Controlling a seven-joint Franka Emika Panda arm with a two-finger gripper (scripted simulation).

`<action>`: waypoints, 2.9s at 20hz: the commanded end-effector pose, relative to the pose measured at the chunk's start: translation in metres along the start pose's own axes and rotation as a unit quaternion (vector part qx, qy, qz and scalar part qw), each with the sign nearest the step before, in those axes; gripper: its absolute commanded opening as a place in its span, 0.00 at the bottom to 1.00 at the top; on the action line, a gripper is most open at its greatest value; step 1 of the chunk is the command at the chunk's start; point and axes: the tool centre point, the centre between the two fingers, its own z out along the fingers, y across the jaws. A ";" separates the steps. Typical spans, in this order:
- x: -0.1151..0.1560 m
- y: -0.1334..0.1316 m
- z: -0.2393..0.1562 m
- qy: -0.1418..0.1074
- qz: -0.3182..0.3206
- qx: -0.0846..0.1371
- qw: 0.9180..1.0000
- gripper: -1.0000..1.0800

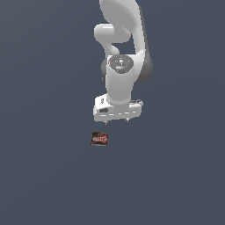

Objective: Pick up the object and move it to a goal position.

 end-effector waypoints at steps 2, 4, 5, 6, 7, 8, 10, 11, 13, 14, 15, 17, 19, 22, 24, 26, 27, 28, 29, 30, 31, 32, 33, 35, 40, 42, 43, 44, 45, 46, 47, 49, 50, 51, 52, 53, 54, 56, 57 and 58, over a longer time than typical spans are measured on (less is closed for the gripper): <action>0.001 0.005 0.005 -0.001 -0.032 -0.001 0.999 0.96; 0.001 0.008 0.008 -0.001 -0.054 -0.001 0.999 0.96; 0.002 0.010 0.010 -0.001 -0.066 -0.002 0.998 0.96; 0.002 0.011 0.012 -0.001 -0.078 -0.002 0.997 0.96; 0.002 0.013 0.014 -0.001 -0.091 -0.002 0.996 0.96; 0.002 0.015 0.015 -0.002 -0.103 -0.002 0.995 0.96; 0.003 0.019 0.019 -0.002 -0.128 -0.003 0.992 0.96; 0.003 0.020 0.021 -0.002 -0.141 -0.003 0.990 0.96; 0.004 0.024 0.025 -0.002 -0.165 -0.003 0.986 0.96; 0.004 0.026 0.027 -0.003 -0.178 -0.003 0.984 0.96; 0.004 0.027 0.028 -0.003 -0.190 -0.003 0.982 0.96; 0.005 0.031 0.032 -0.003 -0.214 -0.003 0.977 0.96; 0.005 0.034 0.036 -0.003 -0.239 -0.003 0.971 0.96; 0.005 0.040 0.041 -0.003 -0.275 -0.003 0.961 0.96; 0.006 0.043 0.045 -0.003 -0.299 -0.003 0.954 0.96; 0.006 0.047 0.049 -0.003 -0.323 -0.003 0.946 0.96; 0.006 0.048 0.051 -0.003 -0.335 -0.002 0.942 0.96; 0.006 0.050 0.052 -0.003 -0.346 -0.002 0.938 0.96; 0.006 0.052 0.054 -0.003 -0.358 -0.002 0.934 0.96; 0.006 0.053 0.056 -0.003 -0.370 -0.002 0.929 0.96; 0.006 0.055 0.058 -0.003 -0.381 -0.002 0.924 0.96; 0.006 0.057 0.060 -0.003 -0.393 -0.002 0.920 0.96; 0.006 0.058 0.061 -0.003 -0.404 -0.001 0.915 0.96; 0.007 0.062 0.065 -0.002 -0.427 -0.001 0.904 0.96; 0.007 0.070 0.074 -0.001 -0.482 0.000 0.876 0.96; 0.007 0.073 0.078 0.000 -0.504 0.000 0.864 0.96; 0.007 0.075 0.079 0.000 -0.515 0.001 0.857 0.96; 0.007 0.076 0.081 0.001 -0.525 0.001 0.851 0.96; 0.007 0.078 0.083 0.001 -0.535 0.001 0.845 0.96; 0.007 0.080 0.085 0.002 -0.545 0.001 0.838 0.96; 0.007 0.081 0.086 0.002 -0.554 0.001 0.832 0.96; 0.007 0.084 0.089 0.003 -0.571 0.002 0.821 0.96; 0.007 0.085 0.090 0.003 -0.579 0.002 0.816 0.96; 0.007 0.086 0.091 0.004 -0.586 0.002 0.811 0.96; 0.006 0.087 0.093 0.004 -0.592 0.002 0.806 0.96; 0.006 0.088 0.094 0.004 -0.598 0.002 0.802 0.96; 0.006 0.089 0.094 0.005 -0.603 0.002 0.798 0.96; 0.006 0.090 0.096 0.005 -0.612 0.002 0.791 0.96; 0.006 0.091 0.097 0.006 -0.616 0.002 0.788 0.96; 0.006 0.091 0.097 0.006 -0.619 0.002 0.785 0.96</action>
